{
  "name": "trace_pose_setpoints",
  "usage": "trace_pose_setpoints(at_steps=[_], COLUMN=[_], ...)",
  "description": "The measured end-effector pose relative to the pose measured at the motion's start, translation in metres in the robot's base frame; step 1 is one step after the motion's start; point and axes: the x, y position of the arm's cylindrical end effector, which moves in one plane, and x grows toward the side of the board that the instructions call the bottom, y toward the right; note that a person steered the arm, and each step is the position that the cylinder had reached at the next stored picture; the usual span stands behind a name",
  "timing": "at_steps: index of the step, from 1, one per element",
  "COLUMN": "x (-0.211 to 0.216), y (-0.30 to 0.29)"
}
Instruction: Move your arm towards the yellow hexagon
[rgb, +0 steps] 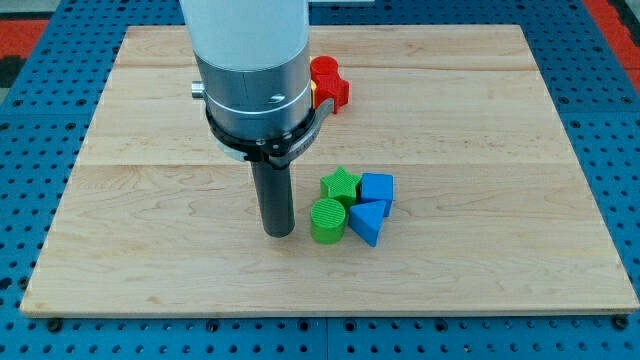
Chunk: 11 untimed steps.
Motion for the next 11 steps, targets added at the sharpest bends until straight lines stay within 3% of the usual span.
trace_pose_setpoints(at_steps=[2, 5, 11], x=[-0.004, -0.105, -0.090], y=[0.000, -0.051, -0.048])
